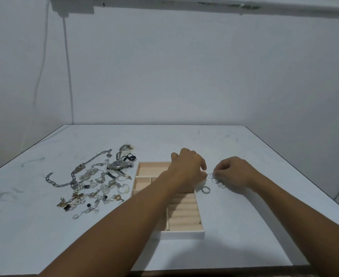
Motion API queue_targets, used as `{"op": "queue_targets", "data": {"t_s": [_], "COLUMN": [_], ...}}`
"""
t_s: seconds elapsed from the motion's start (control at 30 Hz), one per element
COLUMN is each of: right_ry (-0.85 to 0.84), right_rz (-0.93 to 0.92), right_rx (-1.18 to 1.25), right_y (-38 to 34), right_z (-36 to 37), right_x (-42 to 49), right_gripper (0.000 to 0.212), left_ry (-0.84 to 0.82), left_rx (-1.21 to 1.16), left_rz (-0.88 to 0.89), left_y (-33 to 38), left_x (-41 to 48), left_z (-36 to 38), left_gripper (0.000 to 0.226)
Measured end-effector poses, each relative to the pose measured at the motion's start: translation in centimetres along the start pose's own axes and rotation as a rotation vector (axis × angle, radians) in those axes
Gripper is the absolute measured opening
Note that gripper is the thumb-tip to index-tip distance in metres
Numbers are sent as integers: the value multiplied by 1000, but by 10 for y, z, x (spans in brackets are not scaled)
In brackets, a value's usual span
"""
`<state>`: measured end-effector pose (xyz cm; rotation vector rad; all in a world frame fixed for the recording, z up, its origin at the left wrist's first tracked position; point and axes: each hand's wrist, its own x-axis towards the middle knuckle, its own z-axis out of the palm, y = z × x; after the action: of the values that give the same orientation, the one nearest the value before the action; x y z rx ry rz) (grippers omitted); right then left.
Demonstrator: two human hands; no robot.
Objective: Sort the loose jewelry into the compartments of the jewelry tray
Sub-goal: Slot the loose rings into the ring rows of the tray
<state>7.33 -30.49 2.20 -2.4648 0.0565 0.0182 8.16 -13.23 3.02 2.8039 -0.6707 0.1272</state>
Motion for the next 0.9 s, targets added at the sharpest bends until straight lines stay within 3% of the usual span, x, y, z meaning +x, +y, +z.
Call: {"op": "queue_targets", "data": {"t_s": [0.4, 0.6, 0.9], "right_ry": [-25, -26, 62], "right_rz": [18, 8, 55], "right_rx": [34, 260, 409], "right_y": [4, 12, 34], "right_z": [2, -15, -27], "right_x": [18, 10, 4], "right_gripper": [9, 10, 8], "left_ry": [-105, -150, -168], "left_rx": [41, 18, 75], "left_rz": [-42, -15, 110], "left_y": [8, 11, 20], "left_x": [35, 38, 43], "left_z": [20, 20, 22], "left_gripper": [36, 31, 38]}}
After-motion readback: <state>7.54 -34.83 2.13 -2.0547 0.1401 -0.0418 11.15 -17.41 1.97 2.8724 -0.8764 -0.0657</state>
